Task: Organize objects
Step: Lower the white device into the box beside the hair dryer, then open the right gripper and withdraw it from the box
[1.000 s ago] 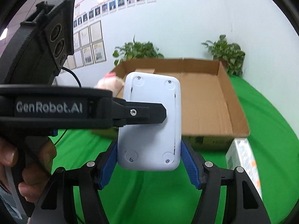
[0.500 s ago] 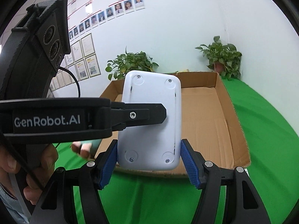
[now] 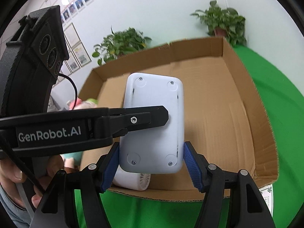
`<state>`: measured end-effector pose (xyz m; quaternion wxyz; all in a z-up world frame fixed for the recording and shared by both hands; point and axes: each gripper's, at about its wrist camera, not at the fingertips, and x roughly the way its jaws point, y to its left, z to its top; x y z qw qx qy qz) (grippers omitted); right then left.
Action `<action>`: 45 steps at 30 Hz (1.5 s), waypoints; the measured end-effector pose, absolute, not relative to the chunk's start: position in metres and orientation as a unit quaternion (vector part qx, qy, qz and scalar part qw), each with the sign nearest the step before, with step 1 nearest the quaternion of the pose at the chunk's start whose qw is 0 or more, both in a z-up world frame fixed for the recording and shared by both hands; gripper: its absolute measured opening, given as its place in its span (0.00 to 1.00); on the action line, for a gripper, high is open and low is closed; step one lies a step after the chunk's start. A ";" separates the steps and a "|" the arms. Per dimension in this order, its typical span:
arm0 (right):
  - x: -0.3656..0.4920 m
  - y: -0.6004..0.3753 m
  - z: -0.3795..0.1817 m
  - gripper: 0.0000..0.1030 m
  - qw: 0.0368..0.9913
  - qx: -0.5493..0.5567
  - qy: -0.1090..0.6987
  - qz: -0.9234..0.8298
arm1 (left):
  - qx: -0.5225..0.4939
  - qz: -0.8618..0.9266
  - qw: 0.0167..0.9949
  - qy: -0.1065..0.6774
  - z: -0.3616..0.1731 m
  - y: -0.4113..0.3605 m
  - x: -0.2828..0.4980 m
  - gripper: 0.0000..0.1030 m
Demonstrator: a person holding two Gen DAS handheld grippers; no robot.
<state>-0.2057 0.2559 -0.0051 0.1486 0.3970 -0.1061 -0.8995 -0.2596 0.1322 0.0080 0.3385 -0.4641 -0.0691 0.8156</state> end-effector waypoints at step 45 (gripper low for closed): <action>-0.242 0.237 -0.081 0.63 0.150 0.513 -0.053 -0.843 | -0.490 0.840 0.210 -0.107 -0.028 0.070 -0.222 0.25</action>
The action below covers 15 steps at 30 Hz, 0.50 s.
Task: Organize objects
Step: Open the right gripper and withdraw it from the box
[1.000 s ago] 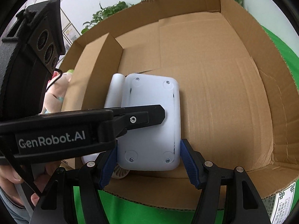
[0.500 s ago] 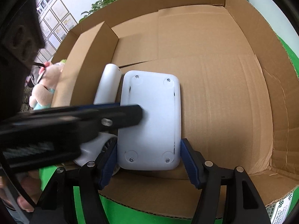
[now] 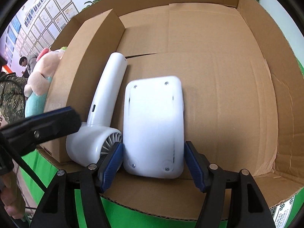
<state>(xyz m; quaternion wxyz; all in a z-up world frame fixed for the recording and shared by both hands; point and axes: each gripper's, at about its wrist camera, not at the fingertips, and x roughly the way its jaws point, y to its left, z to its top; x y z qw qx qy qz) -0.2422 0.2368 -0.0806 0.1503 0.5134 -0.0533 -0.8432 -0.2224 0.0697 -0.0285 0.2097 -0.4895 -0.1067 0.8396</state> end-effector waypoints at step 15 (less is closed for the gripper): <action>-0.117 0.248 -0.017 0.99 0.089 0.342 -0.005 -0.935 | -0.298 0.953 0.054 -0.003 0.005 0.068 -0.129 0.84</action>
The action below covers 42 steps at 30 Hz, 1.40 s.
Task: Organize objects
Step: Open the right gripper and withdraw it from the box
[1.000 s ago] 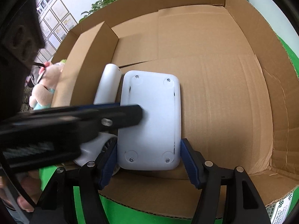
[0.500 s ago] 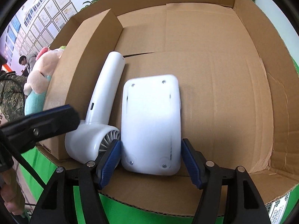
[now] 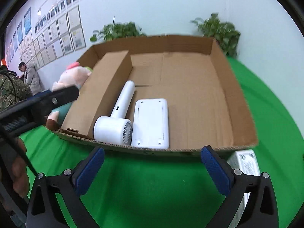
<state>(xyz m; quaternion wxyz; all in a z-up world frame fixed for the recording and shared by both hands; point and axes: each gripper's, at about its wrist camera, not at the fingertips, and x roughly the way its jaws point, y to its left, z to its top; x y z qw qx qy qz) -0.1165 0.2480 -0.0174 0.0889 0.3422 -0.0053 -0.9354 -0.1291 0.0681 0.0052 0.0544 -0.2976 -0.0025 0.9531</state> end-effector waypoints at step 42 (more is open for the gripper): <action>-0.044 0.274 0.000 0.99 0.106 0.281 0.002 -0.954 | -0.281 0.958 0.033 -0.047 -0.002 0.043 -0.071 0.87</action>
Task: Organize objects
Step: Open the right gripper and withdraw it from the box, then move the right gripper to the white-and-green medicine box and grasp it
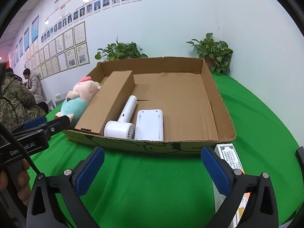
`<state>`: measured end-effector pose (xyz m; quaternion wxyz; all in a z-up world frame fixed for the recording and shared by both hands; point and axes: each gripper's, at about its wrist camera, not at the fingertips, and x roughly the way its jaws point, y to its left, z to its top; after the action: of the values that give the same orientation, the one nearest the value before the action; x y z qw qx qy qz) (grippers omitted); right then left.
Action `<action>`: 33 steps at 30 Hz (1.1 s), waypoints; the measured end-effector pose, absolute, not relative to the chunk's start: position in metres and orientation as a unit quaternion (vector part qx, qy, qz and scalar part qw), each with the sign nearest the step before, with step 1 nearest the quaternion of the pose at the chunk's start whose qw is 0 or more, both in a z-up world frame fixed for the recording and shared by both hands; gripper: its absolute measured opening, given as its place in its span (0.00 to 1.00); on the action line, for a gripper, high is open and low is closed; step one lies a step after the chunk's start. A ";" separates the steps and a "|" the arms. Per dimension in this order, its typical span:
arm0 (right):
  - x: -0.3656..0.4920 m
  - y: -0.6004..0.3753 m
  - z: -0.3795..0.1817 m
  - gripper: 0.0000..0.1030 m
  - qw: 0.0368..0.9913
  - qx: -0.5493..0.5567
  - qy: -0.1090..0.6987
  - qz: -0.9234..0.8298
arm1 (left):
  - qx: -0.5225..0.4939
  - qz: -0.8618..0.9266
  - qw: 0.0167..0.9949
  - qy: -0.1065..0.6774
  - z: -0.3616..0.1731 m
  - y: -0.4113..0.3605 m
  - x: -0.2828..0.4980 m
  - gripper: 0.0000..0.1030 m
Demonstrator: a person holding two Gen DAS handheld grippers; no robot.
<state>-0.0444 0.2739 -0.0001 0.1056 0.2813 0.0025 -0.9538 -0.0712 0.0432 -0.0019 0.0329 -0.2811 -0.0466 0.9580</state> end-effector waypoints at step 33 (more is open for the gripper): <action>0.015 0.393 -0.080 0.38 -0.016 0.401 0.081 -0.912 | -0.425 0.864 0.247 -0.104 -0.061 0.114 -0.089 0.87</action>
<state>0.0149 0.3931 -0.0803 -0.0163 0.4008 0.0810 -0.9124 -0.0894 0.1144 -0.0613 0.2474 -0.4255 -0.1041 0.8642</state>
